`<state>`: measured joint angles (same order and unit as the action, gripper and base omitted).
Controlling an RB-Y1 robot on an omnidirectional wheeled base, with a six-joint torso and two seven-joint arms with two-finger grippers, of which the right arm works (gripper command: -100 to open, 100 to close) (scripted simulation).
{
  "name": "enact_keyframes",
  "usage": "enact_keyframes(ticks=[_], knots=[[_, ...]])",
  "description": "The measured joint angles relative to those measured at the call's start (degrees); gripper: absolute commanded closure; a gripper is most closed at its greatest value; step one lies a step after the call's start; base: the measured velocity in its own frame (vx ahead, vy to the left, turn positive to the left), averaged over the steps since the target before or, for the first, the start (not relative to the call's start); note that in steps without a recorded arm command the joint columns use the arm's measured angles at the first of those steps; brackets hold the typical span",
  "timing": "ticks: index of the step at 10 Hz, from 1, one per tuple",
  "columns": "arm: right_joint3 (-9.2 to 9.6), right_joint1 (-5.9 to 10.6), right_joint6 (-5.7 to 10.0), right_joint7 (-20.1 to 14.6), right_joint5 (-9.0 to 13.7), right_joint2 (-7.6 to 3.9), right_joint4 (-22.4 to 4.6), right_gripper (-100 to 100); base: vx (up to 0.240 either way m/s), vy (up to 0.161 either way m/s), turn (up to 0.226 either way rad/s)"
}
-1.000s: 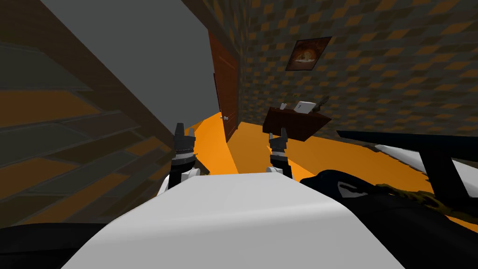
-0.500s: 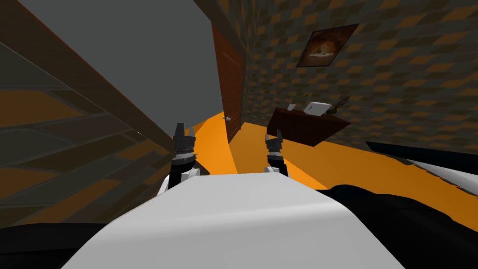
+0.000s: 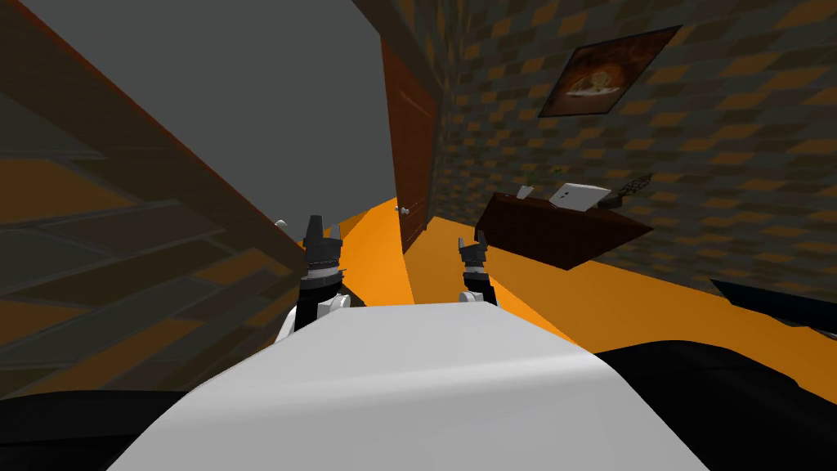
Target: Push the door open
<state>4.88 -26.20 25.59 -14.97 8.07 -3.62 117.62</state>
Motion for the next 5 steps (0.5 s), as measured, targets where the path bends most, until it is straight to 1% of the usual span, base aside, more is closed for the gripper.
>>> enact_keyframes(ticks=[1, 2, 3, 4, 5], knots=[[0.26, 0.31, 0.25, -0.7, 0.3, -0.27, -0.9, -100, 0.121, -0.051, 0.148], [0.56, 0.73, 0.77, -1.5, 0.6, -0.60, -2.2, -100, 0.133, -0.048, 0.194], [0.96, 1.19, 1.32, -2.5, 1.0, -0.89, -3.6, -100, 0.125, -0.063, 0.141], [1.35, 1.60, 1.54, -3.2, 1.3, -0.94, -4.5, -100, 0.139, -0.091, 0.141], [1.64, 2.47, 1.75, -4.0, 1.7, -1.06, -6.0, -100, 0.142, -0.101, 0.204]])
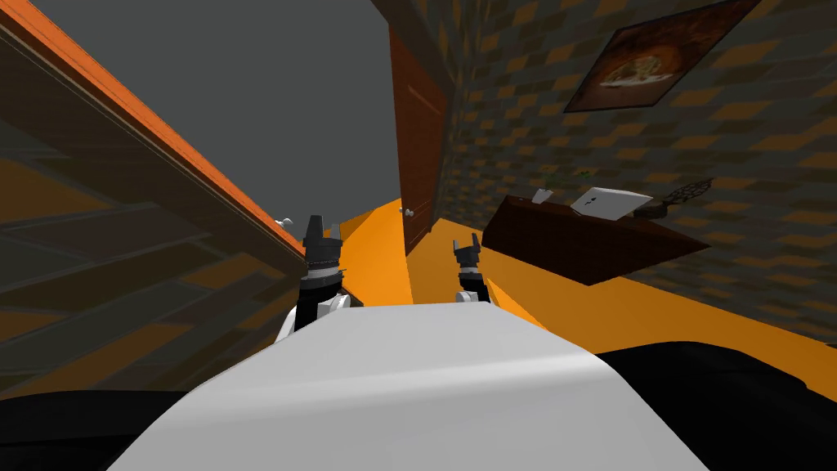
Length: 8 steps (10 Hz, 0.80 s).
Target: Push the door open
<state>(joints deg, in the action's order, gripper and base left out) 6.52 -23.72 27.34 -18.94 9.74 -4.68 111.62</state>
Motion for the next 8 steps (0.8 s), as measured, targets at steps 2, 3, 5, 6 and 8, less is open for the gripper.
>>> enact_keyframes(ticks=[2, 3, 5, 6, 8], knots=[[0.62, 0.65, 0.86, -2.0, 0.9, -0.76, -2.4, -100, 0.151, -0.077, 0.150], [1.08, 0.98, 1.26, -2.9, 1.2, -0.89, -3.5, -100, 0.142, -0.064, 0.137], [1.58, 1.95, 1.96, -4.4, 1.9, -1.24, -5.8, -100, 0.112, -0.066, 0.125], [1.95, 2.54, 2.14, -5.2, 2.2, -1.28, -6.9, -100, 0.100, -0.094, 0.154], [2.65, 3.51, 2.75, -6.5, 2.7, -1.27, -9.2, -100, 0.097, -0.063, 0.143]])
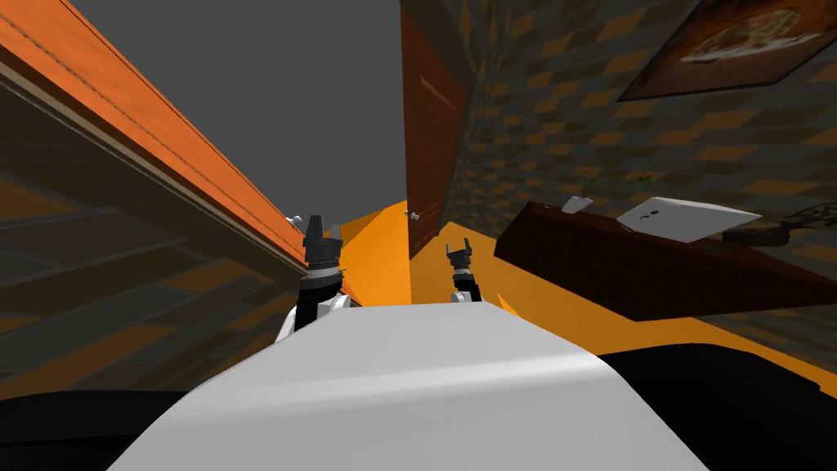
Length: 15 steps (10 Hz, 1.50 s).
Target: Push the door open
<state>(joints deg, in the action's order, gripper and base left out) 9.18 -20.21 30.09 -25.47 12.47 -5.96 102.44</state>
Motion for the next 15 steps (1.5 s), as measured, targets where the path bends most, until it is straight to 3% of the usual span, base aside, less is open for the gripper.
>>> enact_keyframes(ticks=[15], knots=[[5.25, 6.67, 5.36, -12.6, 5.3, -0.72, -17.5, -100, 0.103, -0.093, 0.152]])
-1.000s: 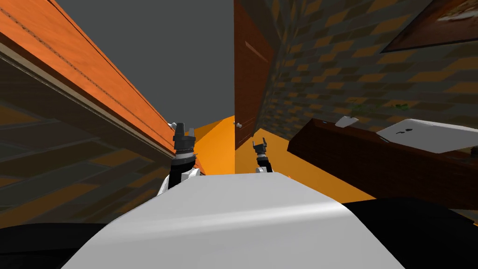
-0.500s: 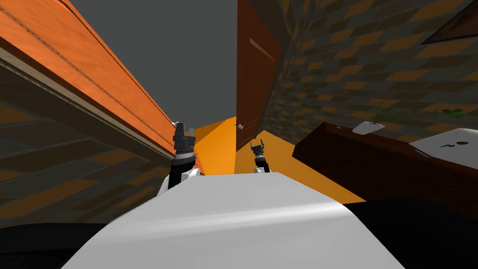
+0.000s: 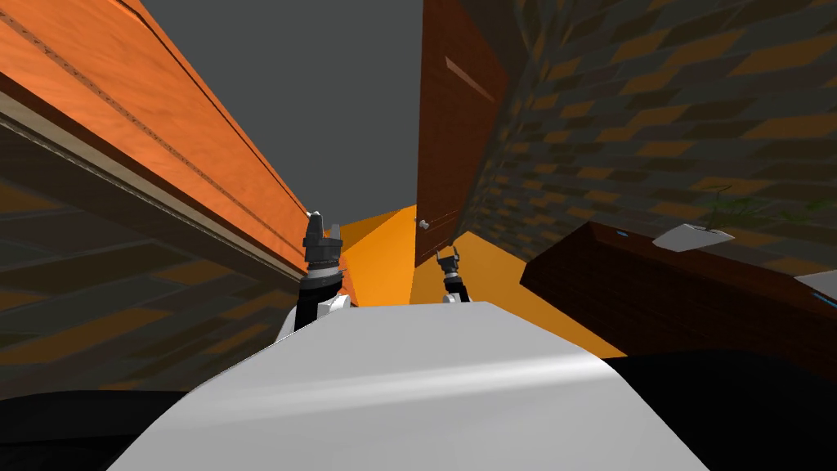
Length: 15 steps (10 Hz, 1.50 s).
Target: Push the door open
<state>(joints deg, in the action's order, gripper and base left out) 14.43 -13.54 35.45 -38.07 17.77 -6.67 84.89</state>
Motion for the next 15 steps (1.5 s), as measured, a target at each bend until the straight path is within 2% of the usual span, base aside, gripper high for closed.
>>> enact_keyframes(ticks=[5, 11, 15], knots=[[1.75, 2.34, 2.10, -4.3, 1.8, 0.00, -6.3, -100, 0.085, -0.116, 0.174], [3.71, 4.76, 3.71, -8.7, 3.7, 0.80, -12.4, -100, 0.069, -0.098, 0.122], [5.05, 6.82, 5.23, -12.0, 5.0, 1.42, -17.4, -100, 0.080, -0.120, 0.155]])
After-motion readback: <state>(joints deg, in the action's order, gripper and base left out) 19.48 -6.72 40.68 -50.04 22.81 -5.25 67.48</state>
